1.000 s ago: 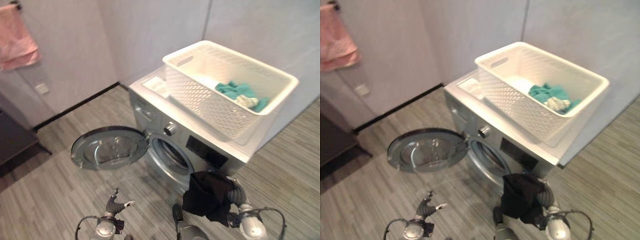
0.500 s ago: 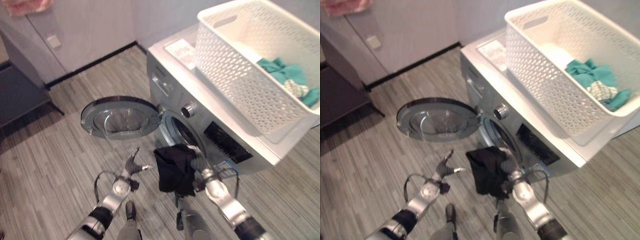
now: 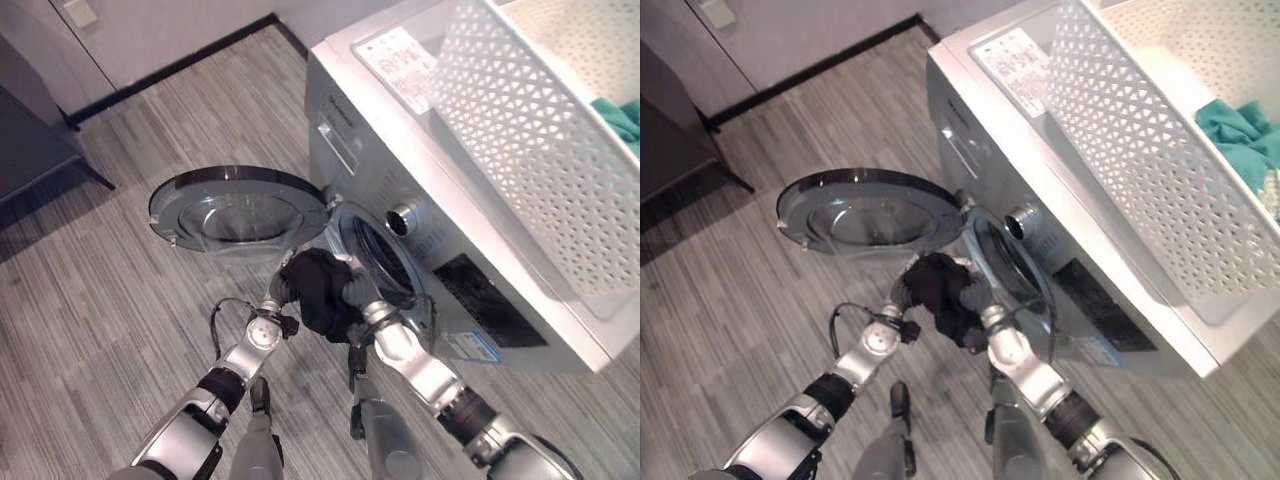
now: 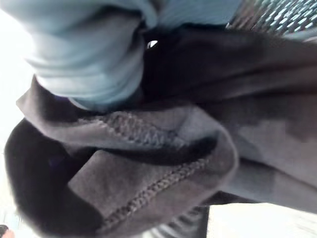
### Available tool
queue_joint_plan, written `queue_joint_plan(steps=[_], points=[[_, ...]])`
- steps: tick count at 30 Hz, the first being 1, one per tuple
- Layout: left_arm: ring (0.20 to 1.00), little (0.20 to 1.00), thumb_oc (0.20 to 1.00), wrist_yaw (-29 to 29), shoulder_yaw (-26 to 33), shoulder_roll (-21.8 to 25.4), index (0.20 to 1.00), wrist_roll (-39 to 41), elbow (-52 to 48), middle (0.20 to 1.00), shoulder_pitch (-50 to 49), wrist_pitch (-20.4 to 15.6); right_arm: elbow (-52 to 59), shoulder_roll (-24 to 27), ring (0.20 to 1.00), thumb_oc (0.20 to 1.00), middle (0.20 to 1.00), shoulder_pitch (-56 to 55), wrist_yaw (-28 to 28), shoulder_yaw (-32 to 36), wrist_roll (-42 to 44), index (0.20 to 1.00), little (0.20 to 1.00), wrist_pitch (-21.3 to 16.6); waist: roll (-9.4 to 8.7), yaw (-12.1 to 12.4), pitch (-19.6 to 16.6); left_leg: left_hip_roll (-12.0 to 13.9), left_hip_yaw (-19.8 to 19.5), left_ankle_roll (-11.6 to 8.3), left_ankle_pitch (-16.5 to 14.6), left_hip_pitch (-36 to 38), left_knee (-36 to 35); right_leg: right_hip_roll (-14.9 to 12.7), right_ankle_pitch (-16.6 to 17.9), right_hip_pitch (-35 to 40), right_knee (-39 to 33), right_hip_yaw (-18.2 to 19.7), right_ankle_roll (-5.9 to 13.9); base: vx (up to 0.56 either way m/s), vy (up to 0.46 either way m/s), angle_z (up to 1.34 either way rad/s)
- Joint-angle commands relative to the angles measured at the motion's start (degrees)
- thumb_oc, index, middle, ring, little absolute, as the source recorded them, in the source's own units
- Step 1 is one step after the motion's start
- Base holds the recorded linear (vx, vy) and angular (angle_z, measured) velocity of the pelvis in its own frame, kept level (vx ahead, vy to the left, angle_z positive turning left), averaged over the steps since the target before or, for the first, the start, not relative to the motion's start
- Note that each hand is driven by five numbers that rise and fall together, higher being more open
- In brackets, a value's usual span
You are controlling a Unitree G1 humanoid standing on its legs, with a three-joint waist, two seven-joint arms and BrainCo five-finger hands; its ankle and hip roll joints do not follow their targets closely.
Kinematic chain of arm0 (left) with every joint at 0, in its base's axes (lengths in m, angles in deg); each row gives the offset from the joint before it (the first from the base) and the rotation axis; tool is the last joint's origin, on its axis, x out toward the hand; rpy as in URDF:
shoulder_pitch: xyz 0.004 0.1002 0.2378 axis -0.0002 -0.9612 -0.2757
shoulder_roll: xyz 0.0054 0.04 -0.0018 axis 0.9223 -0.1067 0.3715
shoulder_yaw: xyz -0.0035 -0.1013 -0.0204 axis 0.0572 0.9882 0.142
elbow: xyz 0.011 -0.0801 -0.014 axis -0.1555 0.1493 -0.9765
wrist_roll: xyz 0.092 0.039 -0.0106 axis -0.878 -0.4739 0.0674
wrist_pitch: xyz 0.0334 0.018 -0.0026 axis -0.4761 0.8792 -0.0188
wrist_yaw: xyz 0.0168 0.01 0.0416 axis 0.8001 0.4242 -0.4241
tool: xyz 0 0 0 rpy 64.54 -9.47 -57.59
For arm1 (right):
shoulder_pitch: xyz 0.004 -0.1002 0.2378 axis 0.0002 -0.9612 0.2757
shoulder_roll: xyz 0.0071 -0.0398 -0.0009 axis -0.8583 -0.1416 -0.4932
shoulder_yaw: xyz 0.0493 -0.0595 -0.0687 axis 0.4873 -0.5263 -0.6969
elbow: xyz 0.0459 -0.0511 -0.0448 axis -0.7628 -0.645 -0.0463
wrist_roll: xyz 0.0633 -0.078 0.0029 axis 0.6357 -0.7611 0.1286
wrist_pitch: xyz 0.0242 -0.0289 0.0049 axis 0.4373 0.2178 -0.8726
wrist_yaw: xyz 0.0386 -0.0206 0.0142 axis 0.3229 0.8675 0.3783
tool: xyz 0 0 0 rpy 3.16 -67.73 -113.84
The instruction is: Grab the laundry basket,head to the washer,open it,put in the laundry and shut it.
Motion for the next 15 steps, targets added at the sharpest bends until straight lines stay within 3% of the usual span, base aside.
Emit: queue_joint_plan(steps=[1, 5, 9, 15], points=[[1.0, 1.0, 1.0, 0.4, -4.6, -1.0, 1.0, 0.5, 0.6, 1.0, 5.1, -2.6, 3.8, -7.3, 0.2, 0.2, 0.2, 7.0, -0.5, -0.6, 2.4, 0.2, 0.2, -6.5, -2.06, 1.2, 1.1, 1.0, 0.7, 1.07, -3.1, -2.0, 1.1, -6.2, -11.2, 0.3, 4.5, 2.5, 4.83, -0.02, -0.009, 0.04], [1.0, 1.0, 1.0, 0.1, -6.3, -1.8, 1.0, -2.1, 1.4, 1.0, 6.8, -2.4, 4.2, -8.4, 0.2, 0.2, 0.2, 9.3, -0.7, -1.7, 4.0, 0.2, 0.2, -7.0, -2.37, 1.5, 1.8, 1.3, 0.5, 0.8, -2.8, -2.8, 1.2, -6.2, -11.1, -0.4, 4.5, 2.3, 4.71, -0.03, -0.021, 0.07], [1.0, 1.0, 1.0, -3.6, -7.1, -2.7, 1.0, -6.4, 2.9, 1.0, 9.6, -2.0, 6.2, -9.5, 0.2, 0.2, 0.2, 11.1, -0.8, -3.3, 8.4, 0.2, 0.2, -8.2, -3.21, 1.8, 2.9, 1.8, 0.3, 0.32, -2.4, -3.8, 0.9, -5.8, -10.9, -1.3, 4.4, 2.1, 4.5, -0.03, -0.035, 0.04], [1.0, 1.0, 1.0, -6.2, -5.0, -3.6, 1.0, -1.4, 2.2, 1.0, 14.3, -2.4, 9.1, -9.6, 0.2, 0.2, 0.2, 11.9, -0.7, -5.0, 13.4, 0.2, 0.2, -9.2, -4.25, 1.5, 4.1, 2.6, 0.4, -0.34, -1.7, -5.1, 0.7, -5.3, -10.6, -3.0, 4.5, 2.0, 4.38, -0.02, -0.022, -0.02]])
